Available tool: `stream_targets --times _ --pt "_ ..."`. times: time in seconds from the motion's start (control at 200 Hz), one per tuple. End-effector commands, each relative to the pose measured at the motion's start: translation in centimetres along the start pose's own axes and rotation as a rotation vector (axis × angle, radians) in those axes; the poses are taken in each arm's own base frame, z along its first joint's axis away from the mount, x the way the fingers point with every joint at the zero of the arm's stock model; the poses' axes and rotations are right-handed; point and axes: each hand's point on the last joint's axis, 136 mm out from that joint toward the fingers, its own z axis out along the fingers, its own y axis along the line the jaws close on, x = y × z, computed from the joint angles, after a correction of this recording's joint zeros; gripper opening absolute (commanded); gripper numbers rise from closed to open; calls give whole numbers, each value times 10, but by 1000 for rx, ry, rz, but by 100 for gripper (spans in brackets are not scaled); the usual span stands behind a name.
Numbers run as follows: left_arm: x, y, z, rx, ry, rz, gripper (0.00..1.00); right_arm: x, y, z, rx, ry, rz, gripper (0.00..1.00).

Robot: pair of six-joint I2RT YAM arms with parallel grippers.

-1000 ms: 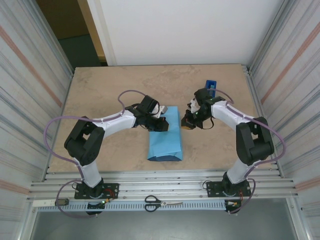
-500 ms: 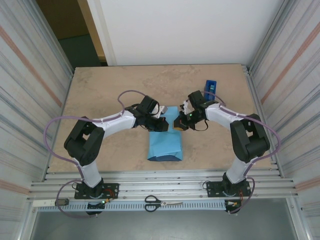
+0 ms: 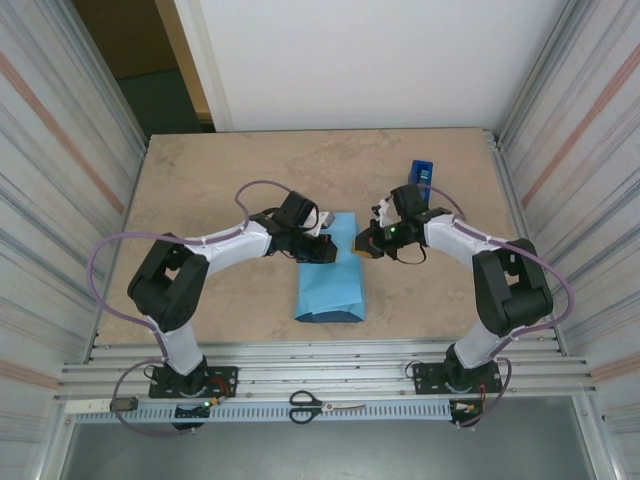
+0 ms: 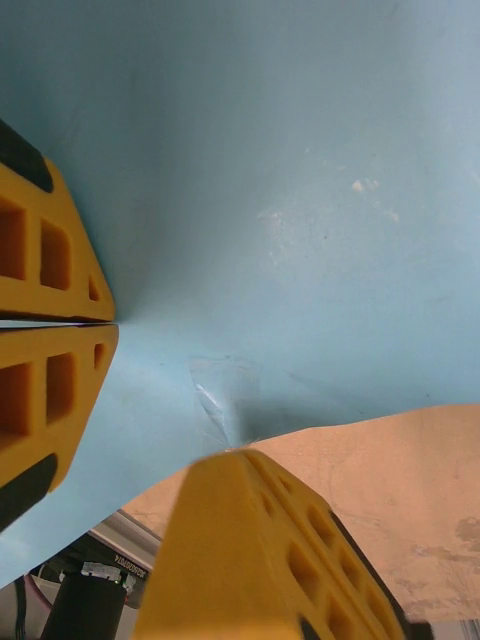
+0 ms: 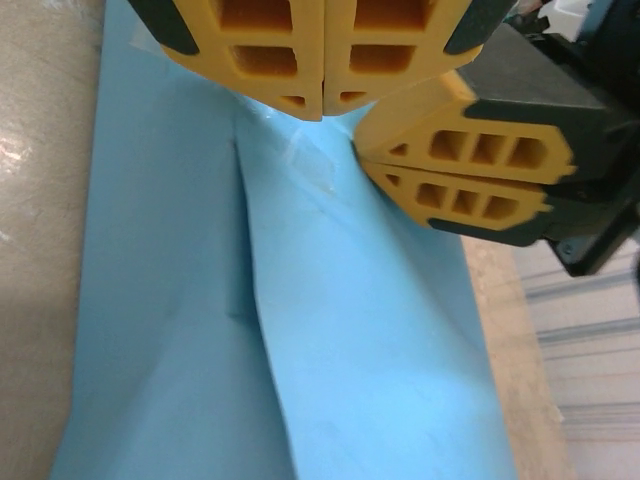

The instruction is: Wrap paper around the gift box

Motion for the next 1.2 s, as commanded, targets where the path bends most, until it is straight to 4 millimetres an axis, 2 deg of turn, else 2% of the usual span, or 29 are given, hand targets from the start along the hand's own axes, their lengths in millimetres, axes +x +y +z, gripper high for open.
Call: stream_targets --times 0.0,0.065,0.11,0.251,0.306,0.371,0.431,0.561,0.651,0.842,0.977,1.052,1.192 --pt "75 46 23 -144 238 -89 9 11 -15 12 35 34 35 5" --pt "75 46 23 -143 237 -89 9 15 -27 16 62 43 56 5" --pt "75 45 22 -144 237 -88 9 16 -28 14 62 45 63 5" --pt "72 44 21 -148 234 -84 9 8 -1 -8 28 -13 3 8" --pt "69 42 19 -142 226 -84 9 4 8 -20 32 -52 -18 17" --pt "62 35 17 -125 214 -76 10 4 7 -29 68 -86 -23 24" --pt "53 26 14 -107 198 -67 12 9 2 -33 114 -94 -21 38" --pt "30 4 3 -63 154 -41 15 27 -14 -28 197 -71 -15 57" --pt "19 -7 -6 -43 127 -28 18 37 -21 -21 211 -44 -3 64" --pt "-3 -29 -31 6 54 -4 35 49 -37 -10 259 5 5 67" --pt "-9 -45 -49 40 9 20 46 55 -41 -9 254 18 11 67" --pt "-7 -40 -57 3 -17 17 54 59 -43 -6 248 32 16 67" --pt "6 -14 -70 -85 -61 -33 64 66 -50 -2 271 62 10 66"
